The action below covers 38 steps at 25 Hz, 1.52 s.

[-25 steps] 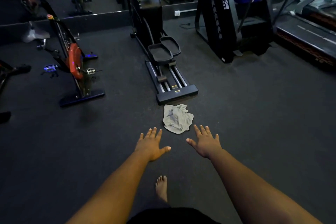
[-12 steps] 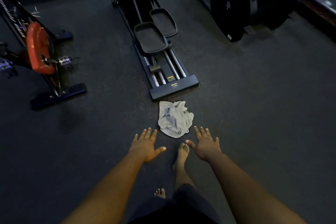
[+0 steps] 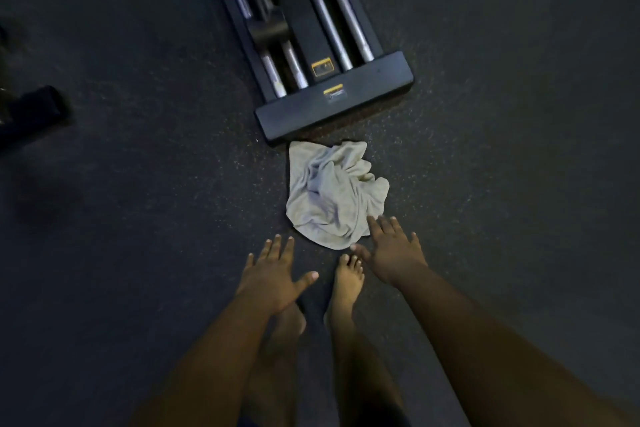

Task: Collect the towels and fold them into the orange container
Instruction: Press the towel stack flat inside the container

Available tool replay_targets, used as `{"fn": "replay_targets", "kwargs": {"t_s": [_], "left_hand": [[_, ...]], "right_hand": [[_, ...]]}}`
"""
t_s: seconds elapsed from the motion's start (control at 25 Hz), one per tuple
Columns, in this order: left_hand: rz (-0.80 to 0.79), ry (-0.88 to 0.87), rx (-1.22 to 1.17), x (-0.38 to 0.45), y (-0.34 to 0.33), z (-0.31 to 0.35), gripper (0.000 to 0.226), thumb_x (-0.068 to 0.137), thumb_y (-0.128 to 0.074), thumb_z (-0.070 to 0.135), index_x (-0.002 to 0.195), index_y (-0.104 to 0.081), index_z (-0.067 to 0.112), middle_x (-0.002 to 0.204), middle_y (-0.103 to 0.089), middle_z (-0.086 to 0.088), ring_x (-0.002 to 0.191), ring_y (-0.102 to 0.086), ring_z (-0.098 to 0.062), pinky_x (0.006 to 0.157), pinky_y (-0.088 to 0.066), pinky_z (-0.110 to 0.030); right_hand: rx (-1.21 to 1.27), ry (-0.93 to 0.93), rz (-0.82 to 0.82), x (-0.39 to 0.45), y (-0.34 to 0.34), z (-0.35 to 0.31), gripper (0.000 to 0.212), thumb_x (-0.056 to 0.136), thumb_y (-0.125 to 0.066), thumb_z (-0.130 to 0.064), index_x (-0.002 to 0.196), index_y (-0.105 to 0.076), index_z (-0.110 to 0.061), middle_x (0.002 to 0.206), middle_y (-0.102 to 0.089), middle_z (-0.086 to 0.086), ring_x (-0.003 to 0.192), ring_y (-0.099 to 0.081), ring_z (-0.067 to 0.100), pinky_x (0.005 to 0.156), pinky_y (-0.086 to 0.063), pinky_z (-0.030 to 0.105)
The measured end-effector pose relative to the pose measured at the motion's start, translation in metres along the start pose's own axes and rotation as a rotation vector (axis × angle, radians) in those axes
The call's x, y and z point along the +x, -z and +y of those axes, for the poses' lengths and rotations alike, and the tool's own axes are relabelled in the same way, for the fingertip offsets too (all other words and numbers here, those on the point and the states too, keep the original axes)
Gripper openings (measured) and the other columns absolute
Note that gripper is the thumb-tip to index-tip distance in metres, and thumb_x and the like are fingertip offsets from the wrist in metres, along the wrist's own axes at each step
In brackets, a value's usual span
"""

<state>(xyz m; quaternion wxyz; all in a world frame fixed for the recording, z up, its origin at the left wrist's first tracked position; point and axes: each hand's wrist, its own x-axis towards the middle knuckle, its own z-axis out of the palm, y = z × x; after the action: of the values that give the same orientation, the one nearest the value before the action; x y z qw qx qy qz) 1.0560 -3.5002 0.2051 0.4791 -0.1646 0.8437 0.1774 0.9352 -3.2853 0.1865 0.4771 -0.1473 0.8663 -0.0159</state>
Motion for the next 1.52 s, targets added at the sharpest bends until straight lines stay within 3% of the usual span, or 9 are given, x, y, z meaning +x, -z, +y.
{"fn": "replay_targets", "kwargs": {"t_s": [0.12, 0.24, 0.44, 0.64, 0.88, 0.96, 1.16, 1.36, 1.52], "left_hand": [[-0.030, -0.020, 0.046, 0.093, -0.021, -0.012, 0.096, 0.094, -0.030, 0.078, 0.163, 0.006, 0.021, 0.171, 0.009, -0.003, 0.158, 0.007, -0.022, 0.127, -0.004, -0.051], [-0.046, -0.025, 0.069, 0.177, -0.041, -0.030, 0.096, 0.094, -0.031, 0.077, 0.163, 0.007, 0.022, 0.171, 0.010, -0.003, 0.158, 0.007, -0.022, 0.127, -0.004, -0.051], [-0.077, -0.030, 0.085, 0.258, -0.073, -0.054, 0.097, 0.094, -0.029, 0.078, 0.163, 0.007, 0.021, 0.171, 0.010, -0.006, 0.158, 0.004, -0.024, 0.127, -0.006, -0.051], [-0.101, -0.022, 0.068, 0.256, -0.082, -0.061, 0.097, 0.094, -0.029, 0.078, 0.163, 0.008, 0.020, 0.171, 0.009, -0.006, 0.158, 0.004, -0.024, 0.126, -0.006, -0.052], [-0.084, -0.021, -0.011, 0.130, -0.020, -0.040, 0.098, 0.094, -0.031, 0.077, 0.162, 0.011, 0.021, 0.171, 0.011, -0.004, 0.158, 0.007, -0.022, 0.127, -0.003, -0.051], [-0.086, -0.008, -0.069, 0.062, 0.013, -0.035, 0.098, 0.094, -0.031, 0.078, 0.162, 0.010, 0.021, 0.171, 0.011, -0.004, 0.158, 0.007, -0.023, 0.126, -0.003, -0.052], [-0.062, 0.043, -0.178, -0.124, 0.078, -0.030, 0.100, 0.092, -0.030, 0.080, 0.163, 0.009, 0.021, 0.171, 0.011, -0.005, 0.158, 0.006, -0.025, 0.126, -0.004, -0.055], [0.086, 0.142, -0.314, -0.279, 0.091, -0.017, 0.095, 0.096, -0.031, 0.075, 0.162, 0.009, 0.020, 0.171, 0.013, -0.005, 0.158, 0.008, -0.024, 0.126, -0.002, -0.055], [0.297, 0.366, -0.556, -0.367, 0.060, 0.004, 0.100, 0.092, -0.033, 0.080, 0.162, 0.011, 0.023, 0.171, 0.014, -0.003, 0.158, 0.008, -0.023, 0.126, -0.001, -0.053]], "right_hand": [[0.002, -0.035, 0.023, 0.092, -0.032, 0.015, 0.075, 0.099, -0.038, -0.067, 0.157, -0.026, -0.020, 0.162, -0.032, 0.009, 0.149, -0.028, 0.031, 0.115, -0.030, 0.055], [-0.038, -0.071, 0.066, 0.176, -0.066, 0.027, 0.057, 0.101, -0.038, -0.063, 0.130, -0.052, -0.016, 0.130, -0.061, 0.011, 0.120, -0.057, 0.033, 0.093, -0.043, 0.046], [-0.041, -0.150, 0.238, 0.274, -0.098, 0.032, 0.050, 0.100, -0.042, -0.058, 0.120, -0.055, -0.015, 0.112, -0.067, 0.011, 0.106, -0.063, 0.035, 0.090, -0.041, 0.045], [-0.052, -0.089, 0.244, 0.279, -0.094, 0.018, 0.021, 0.100, -0.047, -0.027, 0.115, -0.061, -0.022, 0.110, -0.069, 0.009, 0.107, -0.063, 0.035, 0.091, -0.043, 0.041], [-0.099, 0.016, 0.202, 0.131, -0.039, -0.027, 0.006, 0.096, -0.052, -0.023, 0.091, -0.051, -0.026, 0.098, -0.068, 0.006, 0.099, -0.064, 0.032, 0.074, -0.038, 0.035], [-0.099, 0.043, 0.200, 0.063, -0.004, -0.052, 0.004, 0.096, -0.051, -0.023, 0.095, -0.054, -0.025, 0.099, -0.067, 0.006, 0.099, -0.064, 0.033, 0.074, -0.039, 0.036], [-0.059, 0.105, 0.173, -0.104, 0.089, -0.112, 0.022, 0.103, -0.048, -0.027, 0.118, -0.063, -0.023, 0.116, -0.066, 0.007, 0.111, -0.061, 0.032, 0.091, -0.045, 0.041], [-0.177, 0.229, 0.244, -0.221, 0.136, -0.144, 0.023, 0.103, -0.042, -0.022, 0.113, -0.062, -0.017, 0.110, -0.067, 0.011, 0.102, -0.065, 0.035, 0.077, -0.045, 0.038], [-0.325, 0.469, 0.206, -0.276, 0.155, -0.165, 0.030, 0.102, -0.040, -0.031, 0.114, -0.060, -0.013, 0.107, -0.066, 0.009, 0.096, -0.065, 0.027, 0.070, -0.041, 0.033]]}}
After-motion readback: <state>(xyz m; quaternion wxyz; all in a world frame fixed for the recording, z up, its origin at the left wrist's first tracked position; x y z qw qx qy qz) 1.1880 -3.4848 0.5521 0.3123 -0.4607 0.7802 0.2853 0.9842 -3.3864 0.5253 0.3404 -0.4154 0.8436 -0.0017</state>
